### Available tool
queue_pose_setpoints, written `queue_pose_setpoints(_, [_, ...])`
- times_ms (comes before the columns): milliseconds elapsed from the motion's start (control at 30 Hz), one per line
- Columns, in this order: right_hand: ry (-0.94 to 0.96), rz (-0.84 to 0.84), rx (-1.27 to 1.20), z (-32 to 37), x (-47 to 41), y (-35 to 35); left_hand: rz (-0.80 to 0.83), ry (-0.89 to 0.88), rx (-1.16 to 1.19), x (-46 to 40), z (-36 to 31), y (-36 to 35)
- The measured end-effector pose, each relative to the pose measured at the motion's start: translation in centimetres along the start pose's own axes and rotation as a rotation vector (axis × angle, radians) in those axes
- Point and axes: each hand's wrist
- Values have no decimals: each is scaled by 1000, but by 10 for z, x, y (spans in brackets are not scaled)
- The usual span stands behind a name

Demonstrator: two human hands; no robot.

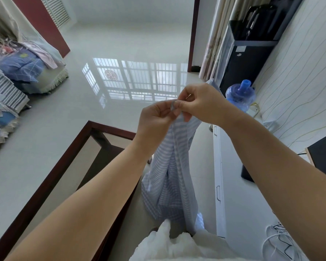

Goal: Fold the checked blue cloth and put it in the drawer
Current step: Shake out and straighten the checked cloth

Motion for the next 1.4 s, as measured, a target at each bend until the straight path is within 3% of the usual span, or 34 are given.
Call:
queue_pose_setpoints(167, [51, -23, 14, -16, -1, 9, -79, 36, 31, -6, -2, -6])
queue_pose_setpoints(267, [107, -82, 163, -34, 2, 21, -92, 38, 22, -14, -9, 0])
queue_pose_setpoints(500, [100, 53, 580, -80, 9, 50, 53, -92, 37, -50, -68, 27])
queue_pose_setpoints(667, [129, -71, 703, -77, 8, 73, 86, -142, 91, -72, -96, 35])
queue_pose_setpoints(800, [-5, -24, 782, -97, 17, 81, 68, -139, 173, -86, -103, 42])
queue_pose_setpoints(933, [-79, -145, 818, -125, 34, 82, 41, -101, 252, -105, -112, 51])
queue_pose_setpoints(1033, [-232, -84, 825, -153, 49, 79, 7, -101, 281, -117, -116, 61])
queue_pose_setpoints(1133, [-361, -115, 592, -178, 58, 73, 14, -119, 266, -122, -115, 56])
queue_pose_setpoints(1200, [-438, -164, 462, -182, 60, 73, -78, -142, 214, -126, -110, 55])
queue_pose_setpoints(1267, [-442, -262, 404, -177, 59, 80, -312, -178, 55, -133, -97, 67])
queue_pose_setpoints(1333, [-319, -314, 463, -159, 57, 89, -531, -139, -123, -143, -70, 92])
queue_pose_setpoints(1400, [-153, -241, 558, -133, 56, 91, -692, -33, -219, -145, -40, 117])
Point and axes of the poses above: each hand's wrist, its own x-axis away from the middle knuckle, its own y-axis out of the back of the hand, z = x × y, and after that the axes turned 7 degrees about y, right-handed
